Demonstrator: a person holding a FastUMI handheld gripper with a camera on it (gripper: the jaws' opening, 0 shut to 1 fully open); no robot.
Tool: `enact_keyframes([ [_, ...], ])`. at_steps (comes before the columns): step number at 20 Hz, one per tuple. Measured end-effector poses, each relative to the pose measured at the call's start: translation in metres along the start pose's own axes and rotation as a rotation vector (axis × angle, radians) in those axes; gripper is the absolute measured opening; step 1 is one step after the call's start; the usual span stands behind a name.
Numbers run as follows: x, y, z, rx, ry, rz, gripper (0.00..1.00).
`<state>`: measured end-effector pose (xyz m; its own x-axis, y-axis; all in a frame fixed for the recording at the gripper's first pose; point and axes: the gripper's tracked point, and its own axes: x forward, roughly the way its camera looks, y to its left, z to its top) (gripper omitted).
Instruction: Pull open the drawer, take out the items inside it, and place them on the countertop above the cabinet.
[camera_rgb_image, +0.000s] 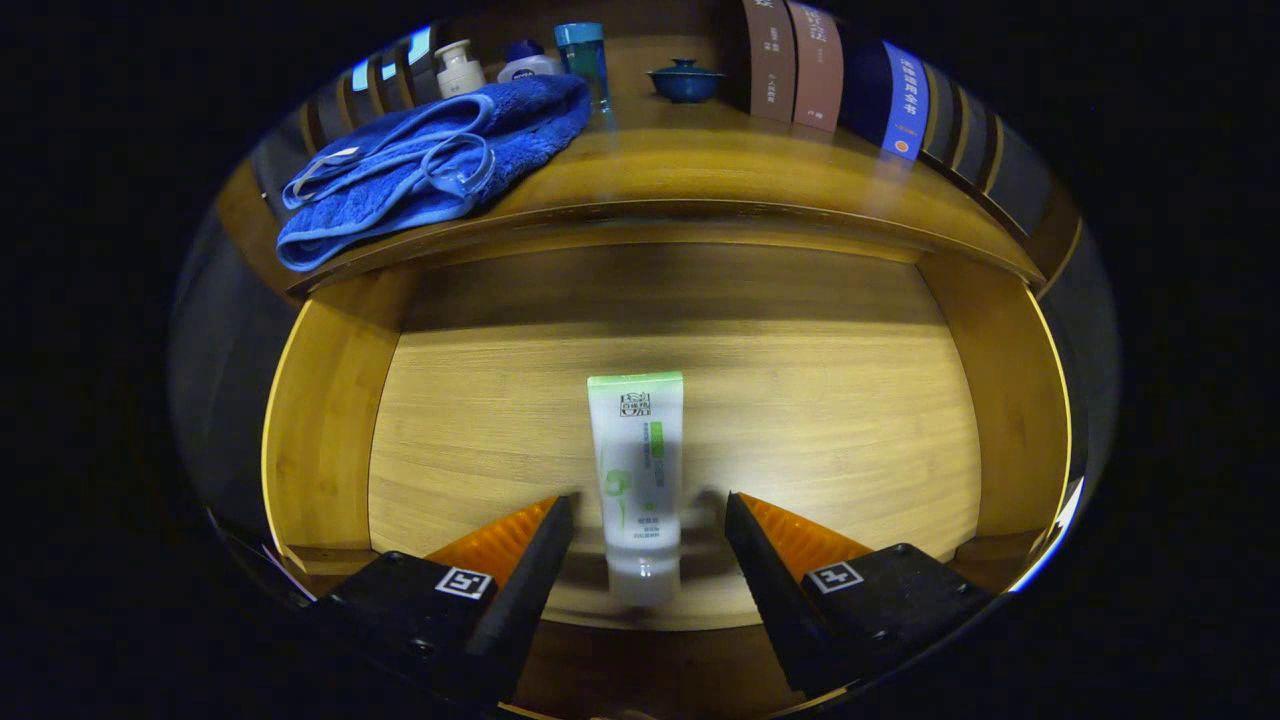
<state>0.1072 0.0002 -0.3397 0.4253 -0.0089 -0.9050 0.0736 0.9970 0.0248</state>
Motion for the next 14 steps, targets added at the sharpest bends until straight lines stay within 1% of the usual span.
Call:
enact_keyframes([
  [3,0.009,-0.003,-0.009,-0.028,0.054,-0.015,0.99],
  [5,0.016,-0.002,-0.014,-0.037,0.091,-0.017,0.93],
  [6,0.018,-0.004,-0.016,-0.048,0.113,-0.027,0.91],
  [9,0.018,-0.002,-0.013,-0.077,0.128,-0.032,0.84],
  [10,0.022,-0.001,-0.012,-0.08,0.134,-0.029,0.84],
  [12,0.022,0.002,-0.008,-0.095,0.134,-0.028,0.71],
  [13,0.025,0.001,-0.009,-0.104,0.135,-0.029,0.57],
  [14,0.024,0.003,-0.008,-0.11,0.133,-0.019,0.57],
])
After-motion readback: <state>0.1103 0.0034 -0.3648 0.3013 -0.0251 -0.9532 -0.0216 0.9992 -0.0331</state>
